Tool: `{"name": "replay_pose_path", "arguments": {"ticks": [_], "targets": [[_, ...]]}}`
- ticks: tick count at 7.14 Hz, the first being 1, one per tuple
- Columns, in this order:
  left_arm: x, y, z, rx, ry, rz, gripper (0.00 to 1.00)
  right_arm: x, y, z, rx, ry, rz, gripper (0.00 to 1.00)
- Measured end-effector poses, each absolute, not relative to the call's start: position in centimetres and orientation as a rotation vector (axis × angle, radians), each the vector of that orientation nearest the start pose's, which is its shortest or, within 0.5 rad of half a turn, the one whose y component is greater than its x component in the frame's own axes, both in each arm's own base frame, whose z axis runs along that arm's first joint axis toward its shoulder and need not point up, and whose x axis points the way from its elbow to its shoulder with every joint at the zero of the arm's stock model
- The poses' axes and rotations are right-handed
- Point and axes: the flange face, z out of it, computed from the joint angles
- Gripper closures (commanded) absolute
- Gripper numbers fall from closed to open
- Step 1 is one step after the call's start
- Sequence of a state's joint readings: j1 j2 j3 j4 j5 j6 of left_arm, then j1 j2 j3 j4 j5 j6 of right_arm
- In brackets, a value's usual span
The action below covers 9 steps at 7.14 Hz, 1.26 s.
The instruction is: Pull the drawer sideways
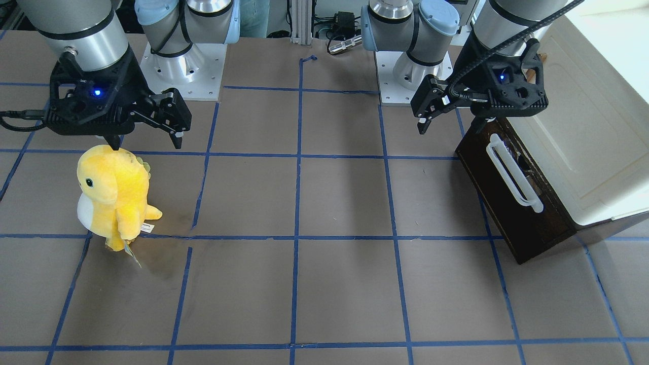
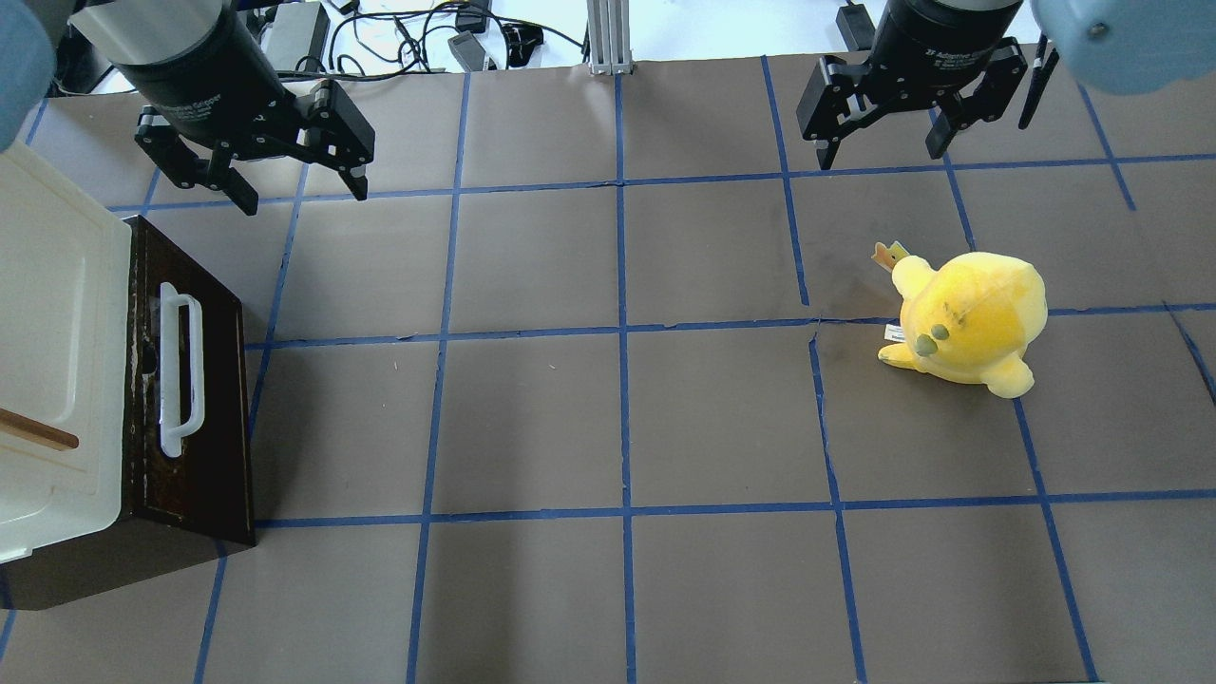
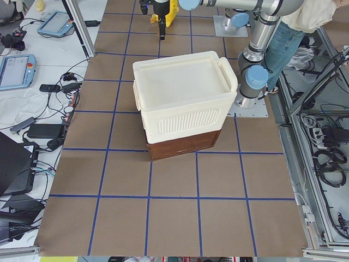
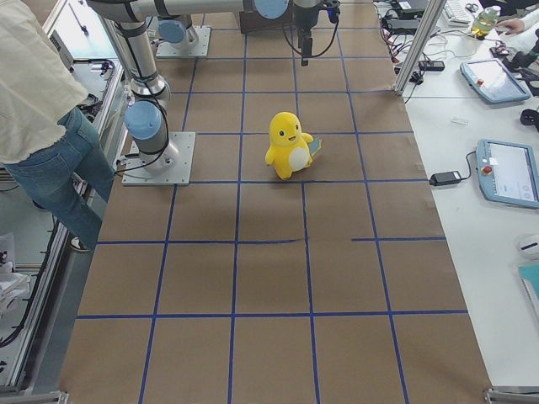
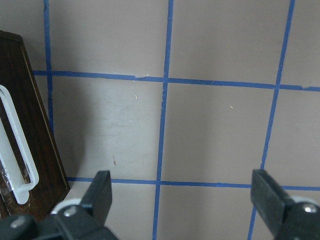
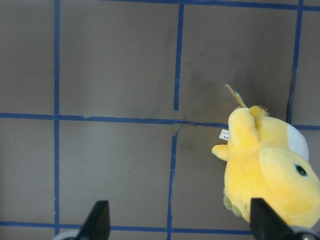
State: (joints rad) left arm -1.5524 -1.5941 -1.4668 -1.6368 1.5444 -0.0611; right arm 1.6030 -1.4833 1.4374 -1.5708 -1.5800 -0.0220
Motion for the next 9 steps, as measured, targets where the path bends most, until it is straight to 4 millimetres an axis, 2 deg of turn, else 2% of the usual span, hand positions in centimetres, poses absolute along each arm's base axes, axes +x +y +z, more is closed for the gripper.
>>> {"name": "replay_pose_path", "arguments": {"ticks": [7, 9], "targets": [[-12.71, -50.19, 51.84, -0.135, 3.166, -0.013, 0.0, 14.95, -52.85, 50.9, -0.084, 3.149, -0.073, 0.0], [-12.73, -50.41, 51.23, -0.172, 3.157, 0.012, 0.0, 14.95, -52.85, 50.9, -0.084, 3.149, -0.073, 0.0]]}}
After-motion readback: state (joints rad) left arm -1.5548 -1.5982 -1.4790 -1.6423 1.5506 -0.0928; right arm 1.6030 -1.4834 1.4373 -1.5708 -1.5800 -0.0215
